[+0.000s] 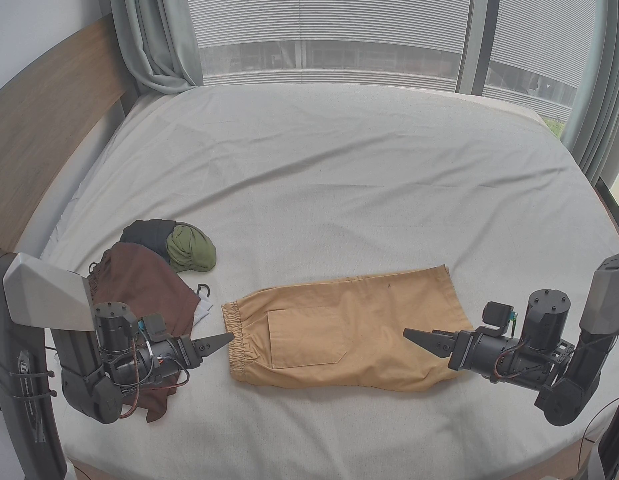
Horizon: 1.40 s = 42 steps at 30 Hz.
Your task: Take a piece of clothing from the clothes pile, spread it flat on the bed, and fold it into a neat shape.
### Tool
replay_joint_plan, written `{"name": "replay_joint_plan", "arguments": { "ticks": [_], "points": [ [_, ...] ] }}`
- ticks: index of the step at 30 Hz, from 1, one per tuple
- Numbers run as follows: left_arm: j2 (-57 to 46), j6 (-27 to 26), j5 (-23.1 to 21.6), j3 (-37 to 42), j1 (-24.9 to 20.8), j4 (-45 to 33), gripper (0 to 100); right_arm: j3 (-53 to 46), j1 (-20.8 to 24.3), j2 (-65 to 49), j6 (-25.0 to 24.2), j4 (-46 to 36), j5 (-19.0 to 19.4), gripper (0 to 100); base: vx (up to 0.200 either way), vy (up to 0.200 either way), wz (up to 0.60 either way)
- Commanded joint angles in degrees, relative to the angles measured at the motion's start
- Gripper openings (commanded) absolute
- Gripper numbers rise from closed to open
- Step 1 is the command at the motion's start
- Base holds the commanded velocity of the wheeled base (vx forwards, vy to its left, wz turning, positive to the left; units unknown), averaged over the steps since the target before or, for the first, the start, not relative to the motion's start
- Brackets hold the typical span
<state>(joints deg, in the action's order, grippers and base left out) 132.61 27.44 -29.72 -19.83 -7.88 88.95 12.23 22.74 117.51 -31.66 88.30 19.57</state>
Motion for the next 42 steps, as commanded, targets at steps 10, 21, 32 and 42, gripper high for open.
{"name": "replay_joint_plan", "arguments": {
  "ticks": [10, 21, 32, 42],
  "points": [
    [3.4, 5.3, 0.5, -1.0, -3.3, 0.0, 100, 0.7, -0.7, -0.1, 0.0, 0.0, 0.0, 100, 0.000, 0.000, 0.00],
    [11.1, 6.1, 9.9, -9.9, -6.8, 0.0, 100, 1.0, -0.7, 0.1, 0.0, 0.0, 0.0, 100, 0.000, 0.000, 0.00],
    [13.9, 9.5, 10.8, -14.1, -7.9, -0.1, 100, 1.3, -0.6, 0.7, 0.0, 0.0, 0.0, 100, 0.000, 0.000, 0.00],
    [15.6, 10.2, 10.9, -17.1, -9.5, -0.1, 100, 1.7, -0.5, 0.7, 0.0, 0.1, -0.1, 100, 0.000, 0.000, 0.00]
  ]
}}
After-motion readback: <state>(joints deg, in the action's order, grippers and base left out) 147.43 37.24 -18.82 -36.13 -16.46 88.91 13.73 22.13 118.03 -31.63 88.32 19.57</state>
